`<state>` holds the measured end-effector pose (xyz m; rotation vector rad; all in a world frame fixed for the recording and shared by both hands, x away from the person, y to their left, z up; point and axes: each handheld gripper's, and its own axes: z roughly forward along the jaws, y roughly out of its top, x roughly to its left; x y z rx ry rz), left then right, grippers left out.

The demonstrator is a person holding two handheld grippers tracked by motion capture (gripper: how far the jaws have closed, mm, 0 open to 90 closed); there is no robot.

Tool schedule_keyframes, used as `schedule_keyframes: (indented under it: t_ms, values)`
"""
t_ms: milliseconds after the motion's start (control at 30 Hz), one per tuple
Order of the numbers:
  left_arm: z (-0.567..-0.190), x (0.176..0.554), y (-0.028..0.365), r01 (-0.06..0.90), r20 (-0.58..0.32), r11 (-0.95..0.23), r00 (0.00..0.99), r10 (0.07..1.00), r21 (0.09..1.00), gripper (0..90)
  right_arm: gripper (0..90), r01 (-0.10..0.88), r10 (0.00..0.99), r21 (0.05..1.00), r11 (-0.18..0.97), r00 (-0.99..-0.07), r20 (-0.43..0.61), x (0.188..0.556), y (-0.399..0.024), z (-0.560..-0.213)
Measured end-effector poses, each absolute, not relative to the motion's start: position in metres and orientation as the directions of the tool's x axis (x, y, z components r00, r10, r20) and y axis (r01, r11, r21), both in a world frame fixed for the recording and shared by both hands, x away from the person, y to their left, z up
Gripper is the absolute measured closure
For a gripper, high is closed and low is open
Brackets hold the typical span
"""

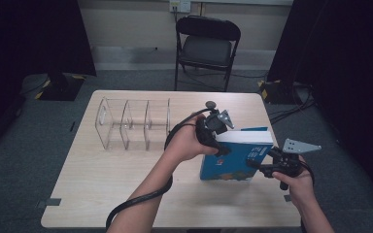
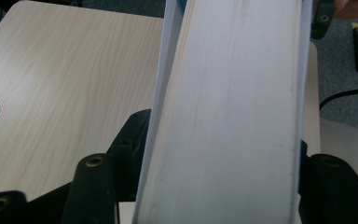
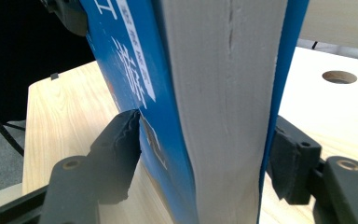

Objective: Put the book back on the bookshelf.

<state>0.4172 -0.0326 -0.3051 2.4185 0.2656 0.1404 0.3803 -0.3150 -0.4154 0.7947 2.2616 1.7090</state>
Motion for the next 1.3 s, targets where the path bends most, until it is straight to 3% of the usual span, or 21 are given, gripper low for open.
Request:
schedule_keyframes:
  t_ms: [467,933,1067,1300]
  values:
    - [-0.309,0.420,-0.038,0.210,0.006,-0.746,0.961,0.275,0.632,33.8,32.9,0.298,0.536,0.936,0.190,-0.830,0.155,0.380,-0.314,-0.418]
    - [-0.306,0.420,-0.051,0.122,0.034,-0.790,0.983,0.178,0.601,41.0,32.5,0.308,0.530,0.933,0.186,-0.831,0.169,0.379,-0.314,-0.424]
    - [-0.307,0.420,-0.052,0.116,-0.002,-0.796,0.990,0.143,0.594,51.0,32.2,0.311,0.533,0.930,0.195,-0.830,0.166,0.377,-0.315,-0.426]
    - [-0.307,0.421,-0.052,0.120,0.002,-0.799,0.989,0.150,0.589,50.9,32.5,0.313,0.537,0.931,0.187,-0.826,0.170,0.377,-0.316,-0.428]
